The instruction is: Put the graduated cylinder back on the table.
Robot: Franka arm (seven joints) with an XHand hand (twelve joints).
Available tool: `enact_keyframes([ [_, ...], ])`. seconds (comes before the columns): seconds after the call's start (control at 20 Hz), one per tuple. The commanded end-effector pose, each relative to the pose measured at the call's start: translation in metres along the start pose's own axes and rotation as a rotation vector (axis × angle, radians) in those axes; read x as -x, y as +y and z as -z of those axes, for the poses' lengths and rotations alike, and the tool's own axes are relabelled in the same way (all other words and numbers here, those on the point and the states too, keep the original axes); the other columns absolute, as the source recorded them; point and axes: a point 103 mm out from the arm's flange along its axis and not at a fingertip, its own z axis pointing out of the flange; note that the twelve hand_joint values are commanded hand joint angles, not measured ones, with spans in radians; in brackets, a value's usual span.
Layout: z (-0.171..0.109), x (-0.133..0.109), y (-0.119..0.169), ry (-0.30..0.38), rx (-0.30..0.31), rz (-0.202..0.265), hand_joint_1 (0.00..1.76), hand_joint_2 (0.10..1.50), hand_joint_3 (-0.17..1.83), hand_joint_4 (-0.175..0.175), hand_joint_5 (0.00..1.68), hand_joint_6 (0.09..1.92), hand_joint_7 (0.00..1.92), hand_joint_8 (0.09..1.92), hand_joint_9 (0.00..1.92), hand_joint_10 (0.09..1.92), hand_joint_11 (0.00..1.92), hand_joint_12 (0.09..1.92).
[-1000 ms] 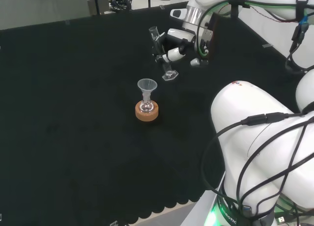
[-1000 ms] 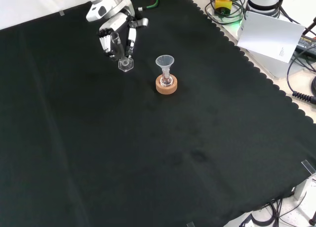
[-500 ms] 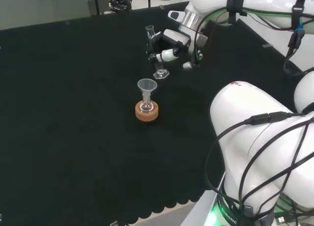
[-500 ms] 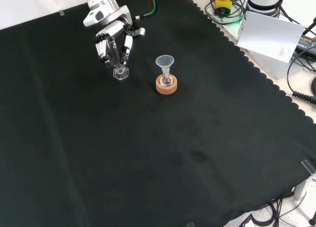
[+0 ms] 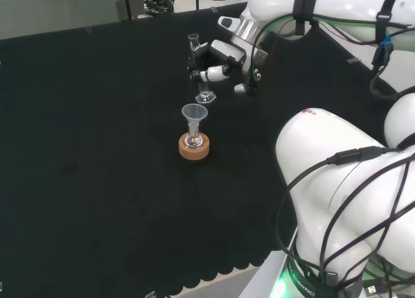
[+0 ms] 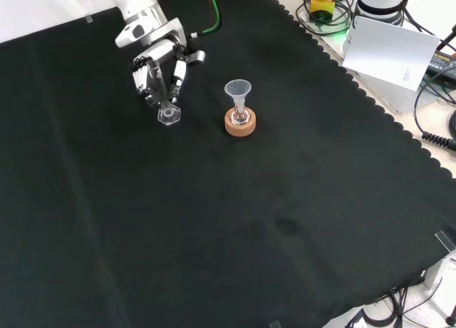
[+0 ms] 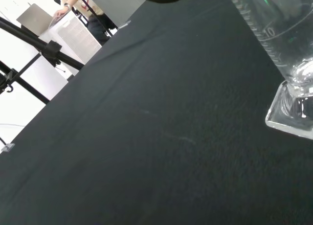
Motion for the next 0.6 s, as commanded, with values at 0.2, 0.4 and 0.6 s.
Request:
enact_keyframes([
  [0.2, -0.006, 0.026, 0.017, 0.015, 0.079, -0.039, 1.39, 1.07, 0.0, -0.175, 1.01, 0.93, 0.93, 1.06, 1.17, 0.74, 1.18, 0.81],
  [0.4, -0.006, 0.036, 0.016, 0.016, 0.101, -0.056, 1.39, 1.07, 0.0, -0.175, 1.0, 0.94, 0.92, 1.07, 1.16, 0.76, 1.17, 0.82],
  [0.6, -0.007, 0.045, 0.013, 0.021, 0.114, -0.071, 1.39, 1.08, 0.0, -0.175, 0.99, 0.96, 0.91, 1.09, 1.15, 0.77, 1.16, 0.82],
])
